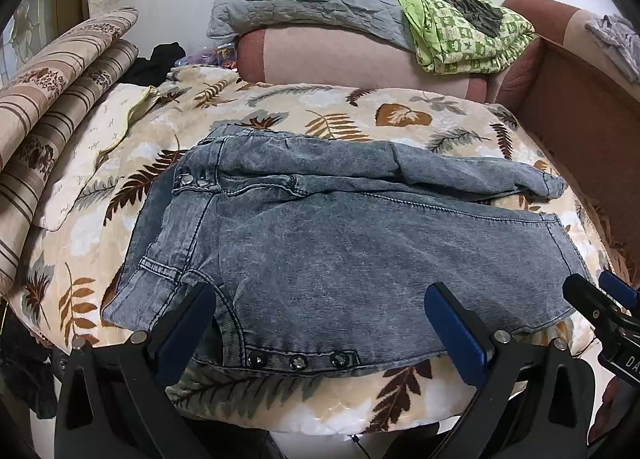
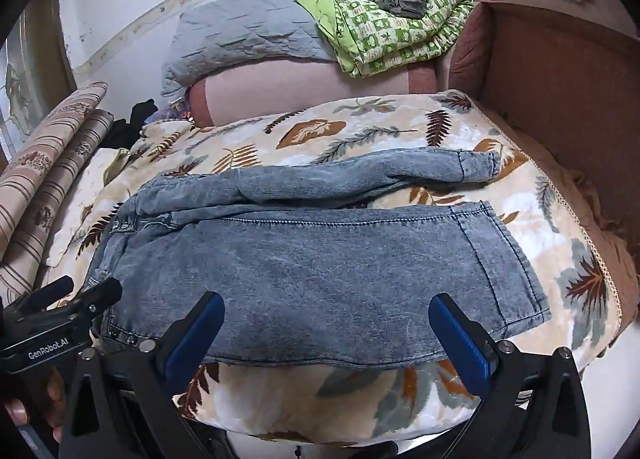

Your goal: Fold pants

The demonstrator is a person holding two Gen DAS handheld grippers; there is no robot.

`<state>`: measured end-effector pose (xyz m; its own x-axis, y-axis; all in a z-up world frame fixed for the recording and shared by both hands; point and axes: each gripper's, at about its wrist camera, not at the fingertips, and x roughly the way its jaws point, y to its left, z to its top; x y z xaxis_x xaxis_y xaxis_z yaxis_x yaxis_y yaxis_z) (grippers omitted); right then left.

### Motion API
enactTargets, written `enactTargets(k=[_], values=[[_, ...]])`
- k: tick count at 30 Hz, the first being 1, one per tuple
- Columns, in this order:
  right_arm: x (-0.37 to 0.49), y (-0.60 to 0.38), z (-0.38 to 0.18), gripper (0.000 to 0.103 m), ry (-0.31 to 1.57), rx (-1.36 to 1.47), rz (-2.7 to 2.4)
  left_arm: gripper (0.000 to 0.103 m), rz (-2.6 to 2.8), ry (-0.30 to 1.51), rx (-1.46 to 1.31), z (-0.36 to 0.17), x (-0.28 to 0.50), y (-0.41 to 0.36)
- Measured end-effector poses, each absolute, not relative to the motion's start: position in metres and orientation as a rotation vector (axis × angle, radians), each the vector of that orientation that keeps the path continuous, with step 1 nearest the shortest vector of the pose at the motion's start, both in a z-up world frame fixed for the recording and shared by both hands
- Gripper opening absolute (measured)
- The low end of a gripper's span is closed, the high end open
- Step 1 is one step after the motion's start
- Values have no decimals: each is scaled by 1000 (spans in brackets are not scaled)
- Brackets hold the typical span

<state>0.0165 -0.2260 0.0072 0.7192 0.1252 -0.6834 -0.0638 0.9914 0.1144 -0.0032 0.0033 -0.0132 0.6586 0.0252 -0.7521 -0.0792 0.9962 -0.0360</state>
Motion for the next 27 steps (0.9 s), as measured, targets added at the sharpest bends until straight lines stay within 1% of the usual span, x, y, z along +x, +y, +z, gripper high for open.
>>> enactTargets(k=[27], values=[[18, -224, 4, 103, 780, 82, 100, 103, 73, 867, -70, -18, -2, 8]])
